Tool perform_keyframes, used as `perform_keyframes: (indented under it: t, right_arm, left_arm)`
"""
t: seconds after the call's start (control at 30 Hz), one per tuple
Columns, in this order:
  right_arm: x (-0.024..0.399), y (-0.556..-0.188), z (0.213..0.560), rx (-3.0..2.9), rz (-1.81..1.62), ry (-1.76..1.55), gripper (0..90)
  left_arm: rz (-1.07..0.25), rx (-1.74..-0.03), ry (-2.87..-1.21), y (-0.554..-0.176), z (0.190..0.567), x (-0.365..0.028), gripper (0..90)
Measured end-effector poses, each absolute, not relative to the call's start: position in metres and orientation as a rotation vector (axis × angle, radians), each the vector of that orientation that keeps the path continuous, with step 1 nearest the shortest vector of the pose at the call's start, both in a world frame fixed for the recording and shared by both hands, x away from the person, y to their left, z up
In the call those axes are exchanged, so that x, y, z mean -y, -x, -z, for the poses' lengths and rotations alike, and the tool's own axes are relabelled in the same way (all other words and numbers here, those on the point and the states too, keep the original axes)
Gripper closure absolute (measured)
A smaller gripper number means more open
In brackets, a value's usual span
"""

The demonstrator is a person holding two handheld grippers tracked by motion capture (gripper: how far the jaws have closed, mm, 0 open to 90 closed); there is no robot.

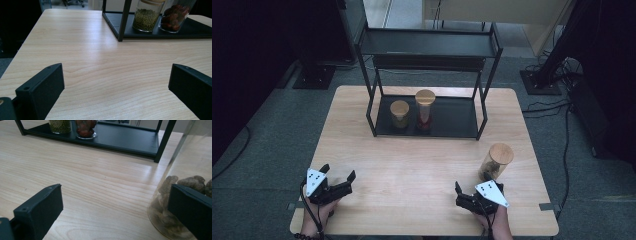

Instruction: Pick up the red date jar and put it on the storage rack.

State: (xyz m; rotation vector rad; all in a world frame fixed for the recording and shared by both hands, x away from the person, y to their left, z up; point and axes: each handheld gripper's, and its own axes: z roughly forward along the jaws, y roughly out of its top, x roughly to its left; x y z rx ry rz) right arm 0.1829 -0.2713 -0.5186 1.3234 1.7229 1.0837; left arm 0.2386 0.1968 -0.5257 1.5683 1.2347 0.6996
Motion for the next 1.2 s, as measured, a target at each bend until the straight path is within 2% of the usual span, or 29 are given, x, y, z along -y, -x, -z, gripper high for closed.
perform_keyframes:
  t: [1.2]
  right_arm:
    - [0.319, -0.171, 0.518, -1.678, -0.989, -1.37, 0.0]
  left_arm:
    - [-0.702, -1.231, -1.568, -0.238, 0.526, -0.197, 0.4]
